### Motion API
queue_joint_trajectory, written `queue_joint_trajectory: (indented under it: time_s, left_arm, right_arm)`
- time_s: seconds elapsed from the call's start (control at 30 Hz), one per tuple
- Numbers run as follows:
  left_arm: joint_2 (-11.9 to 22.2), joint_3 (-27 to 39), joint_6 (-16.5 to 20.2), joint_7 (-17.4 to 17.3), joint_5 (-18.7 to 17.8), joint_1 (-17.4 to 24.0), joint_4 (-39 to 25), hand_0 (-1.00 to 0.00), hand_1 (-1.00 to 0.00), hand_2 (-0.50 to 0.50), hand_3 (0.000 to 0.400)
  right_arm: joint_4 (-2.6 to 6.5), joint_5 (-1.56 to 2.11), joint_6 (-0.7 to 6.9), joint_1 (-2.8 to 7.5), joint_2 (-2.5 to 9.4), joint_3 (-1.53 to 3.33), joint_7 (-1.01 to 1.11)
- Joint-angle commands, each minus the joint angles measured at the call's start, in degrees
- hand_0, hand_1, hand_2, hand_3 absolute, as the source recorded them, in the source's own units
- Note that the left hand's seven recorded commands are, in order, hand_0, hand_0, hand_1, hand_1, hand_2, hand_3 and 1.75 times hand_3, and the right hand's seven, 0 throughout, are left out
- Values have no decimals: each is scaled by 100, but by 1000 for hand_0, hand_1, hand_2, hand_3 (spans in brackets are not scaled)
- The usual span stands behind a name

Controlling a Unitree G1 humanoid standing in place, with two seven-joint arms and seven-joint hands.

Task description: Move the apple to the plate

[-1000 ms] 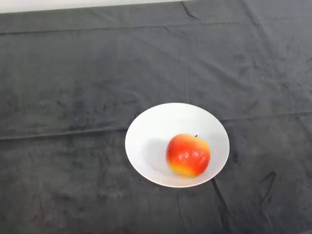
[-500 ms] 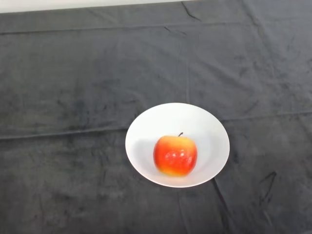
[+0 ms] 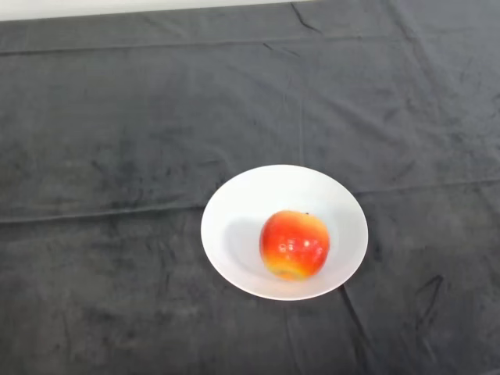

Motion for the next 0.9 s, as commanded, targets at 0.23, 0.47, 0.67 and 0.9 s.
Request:
queue_joint_trajectory:
  time_s: [0.23,0.47,0.67,0.9]
  left_arm:
    - [213,142,-93,-67,75,-278,206,0,0,0,0]
    - [208,149,-78,-83,77,-279,197,0,0,0,0]
    - [192,144,-77,-82,91,-291,204,0,0,0,0]
    - [184,144,-70,-95,95,-300,210,0,0,0,0]
  right_arm:
    - [127,-14,40,139,-38,-1,21]
    - [129,-14,39,138,-38,-1,20]
    - [129,-13,38,138,-38,0,20]
    - [130,-12,38,138,-38,0,20]
